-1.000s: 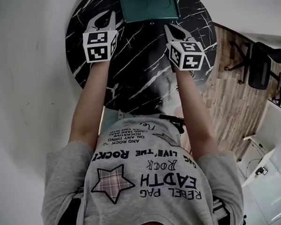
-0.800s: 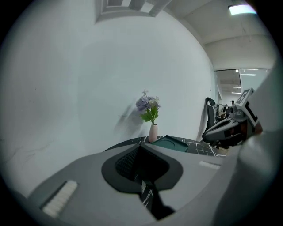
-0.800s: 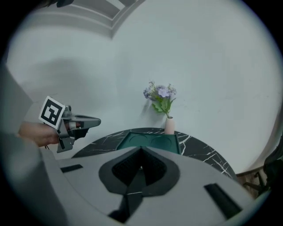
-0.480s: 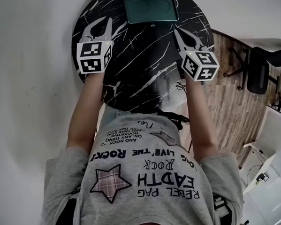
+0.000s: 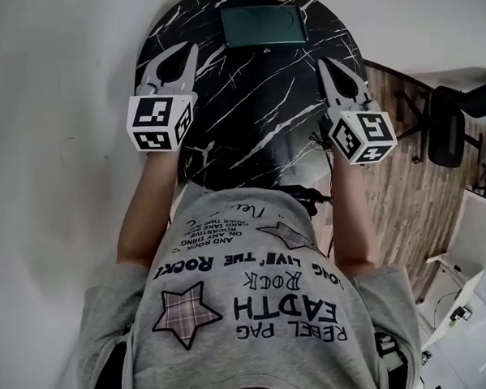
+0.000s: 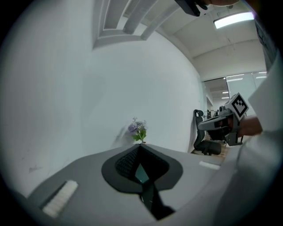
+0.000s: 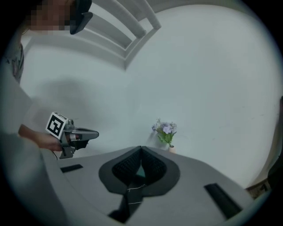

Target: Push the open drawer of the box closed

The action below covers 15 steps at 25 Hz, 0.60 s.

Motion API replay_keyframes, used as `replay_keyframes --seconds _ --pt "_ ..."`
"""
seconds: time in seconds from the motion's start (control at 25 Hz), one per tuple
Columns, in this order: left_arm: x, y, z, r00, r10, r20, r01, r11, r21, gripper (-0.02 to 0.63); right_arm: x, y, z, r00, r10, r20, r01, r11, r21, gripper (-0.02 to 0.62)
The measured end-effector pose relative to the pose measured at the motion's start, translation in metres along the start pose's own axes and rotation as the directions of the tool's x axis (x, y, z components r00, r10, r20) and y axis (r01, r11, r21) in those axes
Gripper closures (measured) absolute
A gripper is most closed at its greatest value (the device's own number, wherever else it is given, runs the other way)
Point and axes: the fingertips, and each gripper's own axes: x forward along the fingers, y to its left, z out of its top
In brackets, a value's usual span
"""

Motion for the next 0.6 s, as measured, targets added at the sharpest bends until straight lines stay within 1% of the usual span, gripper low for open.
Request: replay_keyframes --seconds 0.16,0.36,0.48,0.6 --pt "-0.016 -0.012 0.023 0.998 -0.016 0.057 0.016 1.000 -0.002 0.597 -0.019 0.010 0.018 0.999 0.005 0.051 -0.004 1.000 -0.006 0.583" --pt "-0.037 -0.030 0.040 0.994 -0.048 0.100 0.045 0.998 0.033 0.597 -0.040 0.020 0.036 0.995 0.005 0.101 -0.002 0.999 -0.033 0.583" --pt "-0.048 -0.035 0.042 0.991 -0.050 0.125 0.048 0.999 0.018 0.597 -0.050 0.026 0.044 0.993 0.010 0.122 -0.004 0.999 -0.045 0.583" --pt "-0.058 -0.038 0.050 0.986 -0.041 0.161 0.040 0.999 0.004 0.597 -0.060 0.030 0.050 0.990 0.020 0.143 -0.016 0.999 -0.028 0.583"
